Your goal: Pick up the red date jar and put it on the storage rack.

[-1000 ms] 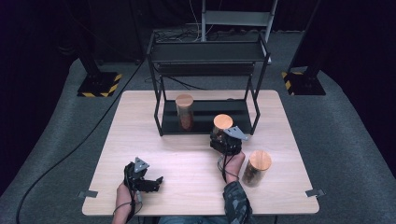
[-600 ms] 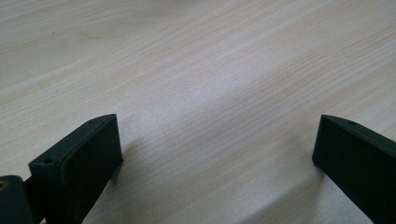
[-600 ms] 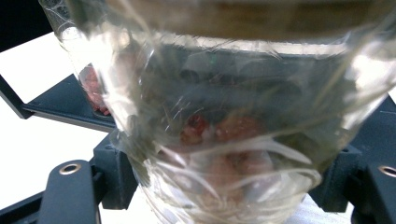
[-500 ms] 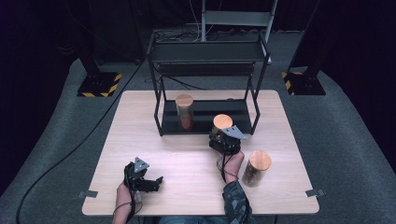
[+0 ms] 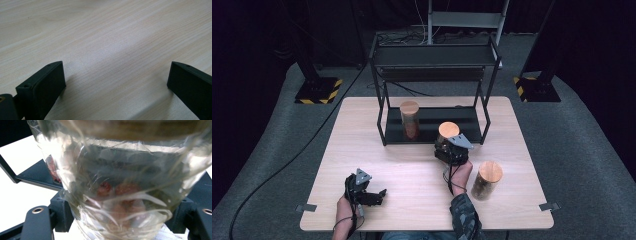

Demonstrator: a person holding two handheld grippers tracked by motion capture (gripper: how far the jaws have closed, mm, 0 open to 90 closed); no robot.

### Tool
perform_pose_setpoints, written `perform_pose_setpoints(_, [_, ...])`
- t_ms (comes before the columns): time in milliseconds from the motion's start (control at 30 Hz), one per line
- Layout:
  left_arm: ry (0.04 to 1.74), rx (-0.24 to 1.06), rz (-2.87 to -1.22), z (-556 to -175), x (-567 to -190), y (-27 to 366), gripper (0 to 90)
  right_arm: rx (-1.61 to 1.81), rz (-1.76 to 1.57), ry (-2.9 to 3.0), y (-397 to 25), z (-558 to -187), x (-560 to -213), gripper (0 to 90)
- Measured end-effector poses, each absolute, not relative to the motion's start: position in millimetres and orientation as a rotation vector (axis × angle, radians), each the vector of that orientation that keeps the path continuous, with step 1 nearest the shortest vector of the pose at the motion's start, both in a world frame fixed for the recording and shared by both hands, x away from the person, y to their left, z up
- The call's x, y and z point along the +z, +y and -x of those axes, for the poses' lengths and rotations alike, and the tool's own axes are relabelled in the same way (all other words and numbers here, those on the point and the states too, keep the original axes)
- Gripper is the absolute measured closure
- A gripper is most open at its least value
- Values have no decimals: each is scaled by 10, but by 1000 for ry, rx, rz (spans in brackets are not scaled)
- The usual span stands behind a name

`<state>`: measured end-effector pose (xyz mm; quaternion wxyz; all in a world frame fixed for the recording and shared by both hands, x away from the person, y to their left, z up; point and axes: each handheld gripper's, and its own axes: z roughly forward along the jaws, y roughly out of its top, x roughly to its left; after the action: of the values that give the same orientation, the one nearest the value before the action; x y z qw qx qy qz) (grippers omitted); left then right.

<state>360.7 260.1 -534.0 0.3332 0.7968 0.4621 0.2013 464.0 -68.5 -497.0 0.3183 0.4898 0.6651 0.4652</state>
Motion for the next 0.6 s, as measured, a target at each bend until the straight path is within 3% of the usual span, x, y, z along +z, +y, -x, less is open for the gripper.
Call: perform_pose_setpoints(600, [1206,526,-2082,-3607,-5340,2603,9,1235,-1280,1759,-671,-4663,-4899,244])
